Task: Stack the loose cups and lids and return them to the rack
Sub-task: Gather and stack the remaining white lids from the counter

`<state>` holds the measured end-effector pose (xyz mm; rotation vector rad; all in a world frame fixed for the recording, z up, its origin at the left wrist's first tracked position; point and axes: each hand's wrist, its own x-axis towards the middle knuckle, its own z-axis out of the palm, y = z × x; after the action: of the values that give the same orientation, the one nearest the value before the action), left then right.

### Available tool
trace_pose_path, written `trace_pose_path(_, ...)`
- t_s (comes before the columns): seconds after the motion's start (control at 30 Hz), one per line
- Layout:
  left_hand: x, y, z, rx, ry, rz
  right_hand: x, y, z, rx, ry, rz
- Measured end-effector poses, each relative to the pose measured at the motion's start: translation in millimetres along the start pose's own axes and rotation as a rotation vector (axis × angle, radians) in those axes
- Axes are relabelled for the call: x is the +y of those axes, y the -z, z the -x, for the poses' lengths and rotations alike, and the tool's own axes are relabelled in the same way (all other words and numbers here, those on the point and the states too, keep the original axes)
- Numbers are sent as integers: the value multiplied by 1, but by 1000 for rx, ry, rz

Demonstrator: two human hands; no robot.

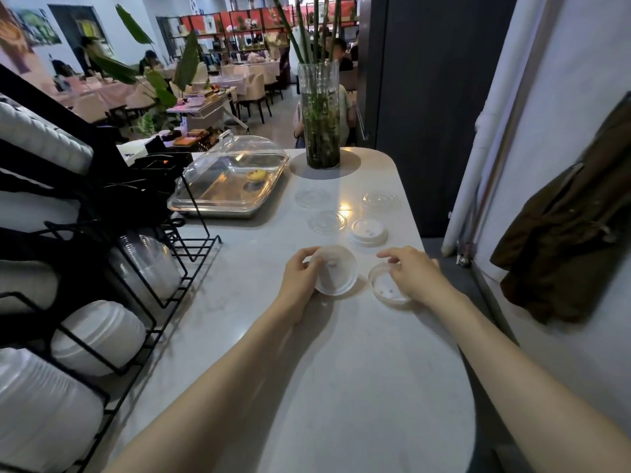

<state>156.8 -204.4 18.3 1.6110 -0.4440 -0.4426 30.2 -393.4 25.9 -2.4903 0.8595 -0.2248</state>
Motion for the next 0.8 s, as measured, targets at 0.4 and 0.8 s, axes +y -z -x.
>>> trace_pose_path(0.4,7,15,-20,-3,77,73,-17,3,-5,-96,-59,-669)
trace_pose_path(0.8,0,29,-29,-131,171,280,-66,-36,-29,110,-232,-708)
